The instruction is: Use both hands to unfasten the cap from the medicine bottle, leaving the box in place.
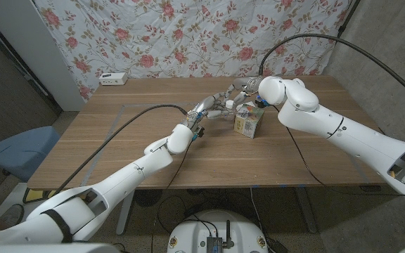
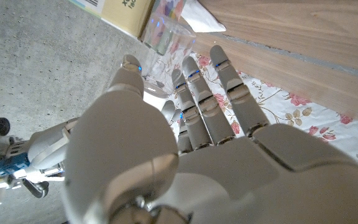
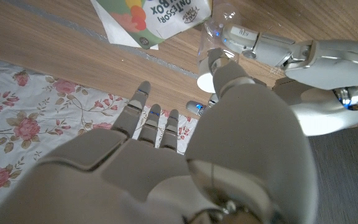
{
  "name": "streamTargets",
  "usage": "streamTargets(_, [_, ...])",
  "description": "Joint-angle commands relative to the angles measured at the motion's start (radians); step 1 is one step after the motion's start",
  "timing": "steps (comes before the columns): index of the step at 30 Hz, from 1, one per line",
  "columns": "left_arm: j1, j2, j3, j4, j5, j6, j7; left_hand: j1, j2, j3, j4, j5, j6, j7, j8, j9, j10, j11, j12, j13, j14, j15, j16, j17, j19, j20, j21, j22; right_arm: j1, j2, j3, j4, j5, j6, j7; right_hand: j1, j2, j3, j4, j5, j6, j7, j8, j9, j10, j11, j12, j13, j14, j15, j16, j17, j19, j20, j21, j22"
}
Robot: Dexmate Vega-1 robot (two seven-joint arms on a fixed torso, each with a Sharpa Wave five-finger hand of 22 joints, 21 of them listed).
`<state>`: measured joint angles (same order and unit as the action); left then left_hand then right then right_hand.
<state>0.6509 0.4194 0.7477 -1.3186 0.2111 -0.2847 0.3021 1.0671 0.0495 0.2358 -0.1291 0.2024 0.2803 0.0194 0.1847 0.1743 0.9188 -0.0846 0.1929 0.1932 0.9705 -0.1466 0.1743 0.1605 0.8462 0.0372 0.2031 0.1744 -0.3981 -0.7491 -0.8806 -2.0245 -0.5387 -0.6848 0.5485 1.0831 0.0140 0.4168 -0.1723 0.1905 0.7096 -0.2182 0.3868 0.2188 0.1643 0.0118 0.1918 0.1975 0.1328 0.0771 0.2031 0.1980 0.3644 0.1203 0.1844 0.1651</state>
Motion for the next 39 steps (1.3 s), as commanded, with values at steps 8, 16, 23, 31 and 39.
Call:
streamTargets(8, [-0.01, -0.009, 0.005, 0.017, 0.0, -0.005, 0.003, 0.001, 0.01, 0.009, 0.001, 0.007, 0.004, -0.008, 0.004, 0.004, 0.052, -0.039, 0.003, 0.002, 0.009, -0.029, 0.003, 0.004, 0.001, -0.005, -0.001, 0.003, 0.031, -0.007, -0.008, 0.016, 0.047, 0.019, 0.037, 0.005, -0.019, 0.01, 0.004, -0.003, -0.067, -0.002, -0.043, -0.008, -0.033, 0.01, -0.006, 0.003, -0.025, 0.014, -0.007, 0.005, -0.021, 0.004, -0.002, 0.004])
streamTargets(16, [-0.012, -0.011, 0.006, 0.02, -0.001, -0.001, 0.004, 0.001, 0.01, 0.01, 0.001, 0.007, 0.004, -0.011, 0.004, 0.004, 0.05, -0.04, 0.002, 0.002, 0.009, -0.03, 0.002, 0.004, 0.002, -0.007, -0.001, 0.003, 0.04, -0.006, -0.011, 0.026, 0.059, 0.017, 0.042, 0.001, -0.027, 0.011, 0.007, -0.003, -0.105, -0.001, -0.067, -0.012, -0.048, 0.015, -0.006, 0.003, -0.035, 0.023, -0.008, 0.006, -0.03, 0.008, -0.002, 0.004])
streamTargets(23, [-0.017, -0.015, 0.008, 0.029, 0.001, -0.004, 0.009, 0.0, 0.01, 0.012, 0.0, 0.007, -0.001, -0.018, 0.002, 0.004, 0.052, -0.038, 0.003, 0.002, 0.011, -0.035, 0.003, 0.004, 0.001, -0.007, -0.001, 0.003, 0.048, -0.005, -0.011, 0.034, 0.076, 0.015, 0.044, -0.012, -0.031, 0.008, 0.015, -0.004, -0.148, -0.001, -0.094, -0.015, -0.064, 0.02, -0.006, 0.003, -0.045, 0.032, -0.008, 0.007, -0.035, 0.008, -0.001, 0.004])
streamTargets(31, [-0.018, -0.02, 0.01, 0.042, 0.002, -0.014, 0.019, -0.001, 0.008, 0.013, -0.001, 0.007, -0.011, -0.029, -0.001, 0.004, 0.049, -0.04, 0.001, 0.002, 0.011, -0.037, 0.002, 0.004, -0.004, -0.006, -0.003, 0.003, 0.074, -0.006, -0.02, 0.037, 0.094, -0.005, 0.077, -0.044, -0.036, -0.001, 0.027, -0.006, -0.197, 0.0, -0.127, -0.016, -0.089, 0.034, -0.007, 0.003, -0.061, 0.05, -0.009, 0.007, -0.047, 0.009, 0.0, 0.004])
streamTargets(39, [-0.022, -0.025, 0.013, 0.058, 0.009, -0.034, 0.035, -0.001, 0.006, 0.015, -0.003, 0.007, -0.028, -0.038, -0.005, 0.004, 0.043, -0.041, -0.001, 0.002, 0.006, -0.038, 0.0, 0.003, -0.007, -0.005, -0.003, 0.002, 0.084, -0.011, -0.018, 0.035, 0.118, -0.015, 0.08, -0.068, -0.038, -0.009, 0.035, -0.007, -0.224, 0.003, -0.145, -0.015, -0.104, 0.045, -0.006, 0.003, -0.072, 0.057, -0.01, 0.007, -0.05, 0.011, 0.001, 0.005])
